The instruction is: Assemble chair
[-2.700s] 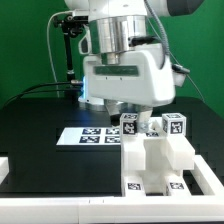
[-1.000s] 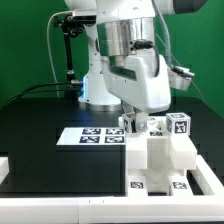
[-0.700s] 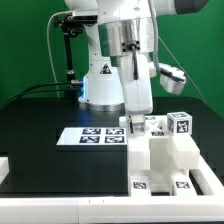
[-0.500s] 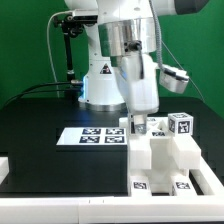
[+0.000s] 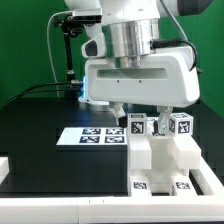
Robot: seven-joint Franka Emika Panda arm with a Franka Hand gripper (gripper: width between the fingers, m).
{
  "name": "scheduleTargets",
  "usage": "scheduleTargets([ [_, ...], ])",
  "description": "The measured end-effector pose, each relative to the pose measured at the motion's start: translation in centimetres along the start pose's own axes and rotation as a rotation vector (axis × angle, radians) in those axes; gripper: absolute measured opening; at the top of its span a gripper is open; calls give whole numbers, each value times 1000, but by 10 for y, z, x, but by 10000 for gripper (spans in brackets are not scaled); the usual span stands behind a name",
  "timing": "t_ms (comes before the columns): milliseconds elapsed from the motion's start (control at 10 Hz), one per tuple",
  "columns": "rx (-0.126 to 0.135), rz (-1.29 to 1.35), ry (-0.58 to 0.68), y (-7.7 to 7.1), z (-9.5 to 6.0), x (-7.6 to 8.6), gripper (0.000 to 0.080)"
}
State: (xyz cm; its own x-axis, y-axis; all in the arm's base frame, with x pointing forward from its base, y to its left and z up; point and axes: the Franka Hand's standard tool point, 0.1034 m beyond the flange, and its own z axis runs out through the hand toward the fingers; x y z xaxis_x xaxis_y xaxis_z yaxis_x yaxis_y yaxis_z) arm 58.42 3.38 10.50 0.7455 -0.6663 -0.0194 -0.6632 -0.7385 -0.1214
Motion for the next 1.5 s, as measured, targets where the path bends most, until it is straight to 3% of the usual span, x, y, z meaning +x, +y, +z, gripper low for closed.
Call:
scheduleTargets([
  [200,-3,-182,0,1,0,1,649],
  [300,-16,-443,-10,3,-1,3,649],
  [500,-17,-441,-12,3,-2,4,623],
  [600,-18,-426,-12,3,-2,4,463],
  [700,-18,-410,-12,3,-2,4,463],
  [800,-18,-338,-11,3,-2,4,261],
  [1100,-21,-67,-7,2,-2,5,265],
  [1500,-31,545,-15,-2,-2,2,265],
])
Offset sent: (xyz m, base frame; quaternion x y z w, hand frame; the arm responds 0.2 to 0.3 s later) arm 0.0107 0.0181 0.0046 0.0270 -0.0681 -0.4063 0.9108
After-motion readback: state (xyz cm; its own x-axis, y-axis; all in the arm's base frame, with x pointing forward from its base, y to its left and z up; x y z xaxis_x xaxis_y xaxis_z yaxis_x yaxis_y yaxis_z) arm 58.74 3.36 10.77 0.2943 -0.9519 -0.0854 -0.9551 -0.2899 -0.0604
